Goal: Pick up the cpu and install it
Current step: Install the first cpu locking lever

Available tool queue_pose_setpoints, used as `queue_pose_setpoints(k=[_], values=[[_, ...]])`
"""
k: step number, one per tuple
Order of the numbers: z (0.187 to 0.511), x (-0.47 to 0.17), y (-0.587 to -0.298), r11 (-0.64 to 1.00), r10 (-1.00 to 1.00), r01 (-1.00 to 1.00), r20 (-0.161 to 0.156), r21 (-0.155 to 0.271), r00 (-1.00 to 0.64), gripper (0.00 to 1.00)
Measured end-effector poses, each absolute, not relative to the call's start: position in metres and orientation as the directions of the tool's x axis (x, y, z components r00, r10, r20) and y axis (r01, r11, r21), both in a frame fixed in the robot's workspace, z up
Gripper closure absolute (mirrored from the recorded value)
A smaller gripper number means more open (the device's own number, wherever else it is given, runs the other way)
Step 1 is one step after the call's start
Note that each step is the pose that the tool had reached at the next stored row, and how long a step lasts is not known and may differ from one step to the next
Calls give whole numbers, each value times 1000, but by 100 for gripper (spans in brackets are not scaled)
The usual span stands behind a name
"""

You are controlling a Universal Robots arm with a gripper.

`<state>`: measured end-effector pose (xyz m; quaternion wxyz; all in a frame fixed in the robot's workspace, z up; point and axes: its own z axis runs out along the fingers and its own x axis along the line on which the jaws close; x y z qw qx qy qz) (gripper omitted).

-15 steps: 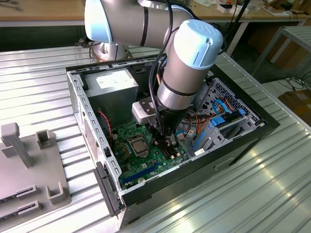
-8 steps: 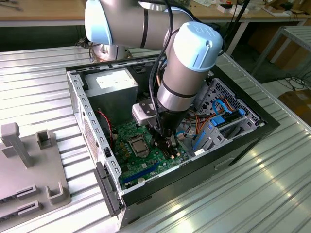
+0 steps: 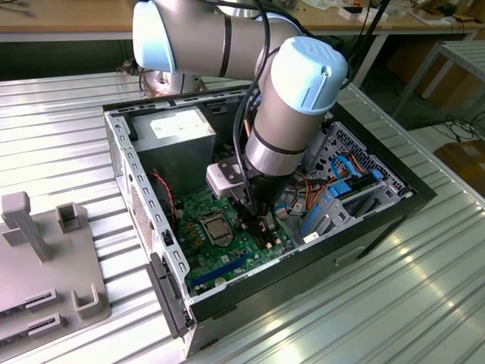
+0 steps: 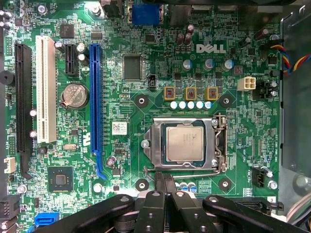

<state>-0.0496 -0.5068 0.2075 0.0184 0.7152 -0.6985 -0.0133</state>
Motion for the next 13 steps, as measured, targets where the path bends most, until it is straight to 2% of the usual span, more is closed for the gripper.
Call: queue_pose_setpoints(k=[13], values=[[206, -47, -507, -44, -999, -998, 7, 45, 45, 89]])
